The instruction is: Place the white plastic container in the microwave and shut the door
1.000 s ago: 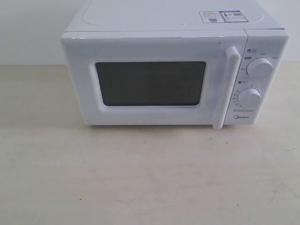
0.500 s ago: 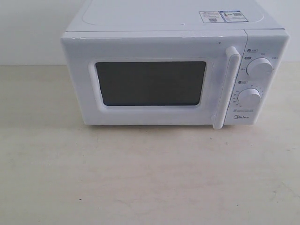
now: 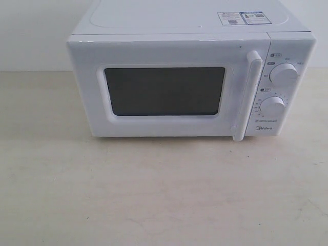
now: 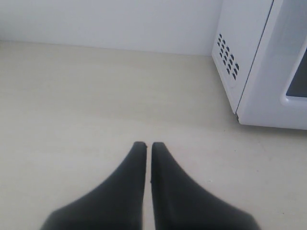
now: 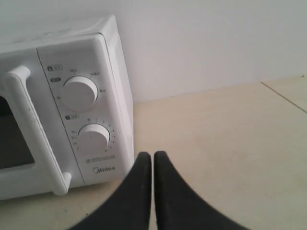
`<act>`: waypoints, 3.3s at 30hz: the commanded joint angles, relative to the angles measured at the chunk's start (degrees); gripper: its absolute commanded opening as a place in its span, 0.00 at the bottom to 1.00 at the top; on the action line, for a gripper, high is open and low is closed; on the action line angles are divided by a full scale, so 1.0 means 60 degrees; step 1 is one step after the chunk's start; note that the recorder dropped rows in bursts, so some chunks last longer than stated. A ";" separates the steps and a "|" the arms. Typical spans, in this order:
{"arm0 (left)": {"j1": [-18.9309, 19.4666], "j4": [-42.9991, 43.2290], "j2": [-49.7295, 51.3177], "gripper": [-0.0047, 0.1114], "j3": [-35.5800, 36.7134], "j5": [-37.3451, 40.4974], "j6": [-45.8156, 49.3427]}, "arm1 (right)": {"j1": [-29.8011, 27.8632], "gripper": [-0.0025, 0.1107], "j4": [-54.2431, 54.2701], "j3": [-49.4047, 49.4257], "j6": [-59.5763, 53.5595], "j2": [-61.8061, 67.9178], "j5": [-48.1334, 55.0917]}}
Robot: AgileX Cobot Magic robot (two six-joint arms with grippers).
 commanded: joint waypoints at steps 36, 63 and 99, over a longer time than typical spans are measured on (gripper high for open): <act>0.0033 0.0008 -0.0029 0.08 0.0038 0.0004 -0.0067 | -0.0070 0.02 -0.0527 0.0250 0.0141 -0.0062 0.1659; 0.0033 0.0008 -0.0029 0.08 0.0038 0.0004 -0.0067 | -0.0070 0.02 -0.0506 0.0250 0.0163 -0.0062 0.1659; 0.0033 0.0008 -0.0029 0.08 0.0038 0.0004 -0.0067 | -0.0070 0.02 -0.0506 0.0250 0.0166 -0.0062 0.1723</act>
